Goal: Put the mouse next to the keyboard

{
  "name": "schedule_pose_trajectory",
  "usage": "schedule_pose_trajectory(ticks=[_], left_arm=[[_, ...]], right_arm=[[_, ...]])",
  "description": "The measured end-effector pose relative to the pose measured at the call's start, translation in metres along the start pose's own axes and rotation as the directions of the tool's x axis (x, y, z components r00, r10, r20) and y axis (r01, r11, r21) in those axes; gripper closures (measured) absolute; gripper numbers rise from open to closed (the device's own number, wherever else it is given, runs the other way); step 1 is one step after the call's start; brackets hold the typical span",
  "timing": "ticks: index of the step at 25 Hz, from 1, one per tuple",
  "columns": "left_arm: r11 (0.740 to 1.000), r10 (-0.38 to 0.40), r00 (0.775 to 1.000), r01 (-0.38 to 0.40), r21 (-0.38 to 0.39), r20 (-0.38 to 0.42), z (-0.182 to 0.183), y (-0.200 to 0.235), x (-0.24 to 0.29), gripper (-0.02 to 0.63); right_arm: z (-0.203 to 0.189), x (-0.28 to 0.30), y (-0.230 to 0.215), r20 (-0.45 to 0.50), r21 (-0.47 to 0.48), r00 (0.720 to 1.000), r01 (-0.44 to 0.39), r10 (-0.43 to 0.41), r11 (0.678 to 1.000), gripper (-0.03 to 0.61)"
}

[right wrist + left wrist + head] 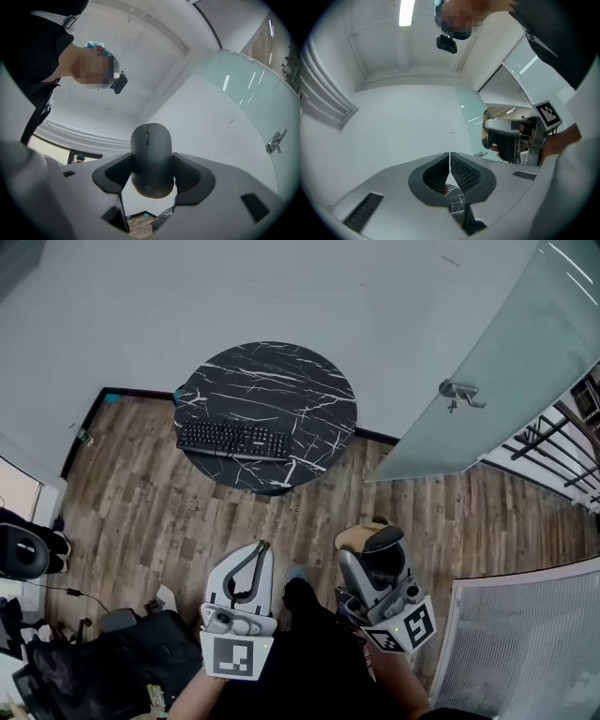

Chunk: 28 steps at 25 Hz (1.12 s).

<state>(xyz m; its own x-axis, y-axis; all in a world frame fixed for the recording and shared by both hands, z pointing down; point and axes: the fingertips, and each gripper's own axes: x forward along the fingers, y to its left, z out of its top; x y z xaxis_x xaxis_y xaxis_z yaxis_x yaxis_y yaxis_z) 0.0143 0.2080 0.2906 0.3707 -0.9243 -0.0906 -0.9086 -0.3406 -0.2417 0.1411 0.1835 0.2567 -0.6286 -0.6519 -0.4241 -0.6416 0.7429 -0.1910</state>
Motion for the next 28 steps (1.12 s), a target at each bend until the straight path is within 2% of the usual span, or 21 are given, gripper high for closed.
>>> schedule_pose_trajectory(ticks=[3, 7, 10, 15, 20, 28], left_arm=[[1.0, 0.011, 1.0, -0.011, 0.028, -0.01, 0.004, 0.006, 0.041, 0.594], [0.999, 0.042, 0.999, -0.042, 0.012, -0.032, 0.004, 0.015, 0.082, 0.594], [0.998, 0.06, 0.997, -0.061, -0.005, -0.052, -0.002, 0.018, 0.105, 0.594], [0.998, 0.067, 0.994, -0.068, -0.008, -0.081, -0.016, 0.025, 0.132, 0.594], [0.994, 0.11, 0.99, -0.112, -0.018, -0.087, -0.029, 0.057, 0.152, 0.594], [0.996, 0.077, 0.996, -0.078, -0.042, -0.043, -0.05, 0.127, 0.207, 0.594]], right_arm=[[0.006, 0.023, -0.039, 0.019, 0.01, 1.0, -0.012, 0.012, 1.0, 0.295], [0.011, 0.047, -0.083, 0.023, -0.002, 0.999, -0.022, 0.022, 1.0, 0.295], [0.012, 0.06, -0.108, 0.026, -0.023, 0.999, -0.032, 0.033, 0.999, 0.295], [0.004, 0.077, -0.146, 0.011, 0.007, 1.0, -0.008, 0.007, 1.0, 0.295], [-0.014, 0.11, -0.161, -0.031, 0.002, 0.999, -0.023, 0.023, 1.0, 0.295], [-0.025, 0.19, -0.171, -0.019, -0.051, 1.0, -0.018, 0.017, 0.999, 0.295]])
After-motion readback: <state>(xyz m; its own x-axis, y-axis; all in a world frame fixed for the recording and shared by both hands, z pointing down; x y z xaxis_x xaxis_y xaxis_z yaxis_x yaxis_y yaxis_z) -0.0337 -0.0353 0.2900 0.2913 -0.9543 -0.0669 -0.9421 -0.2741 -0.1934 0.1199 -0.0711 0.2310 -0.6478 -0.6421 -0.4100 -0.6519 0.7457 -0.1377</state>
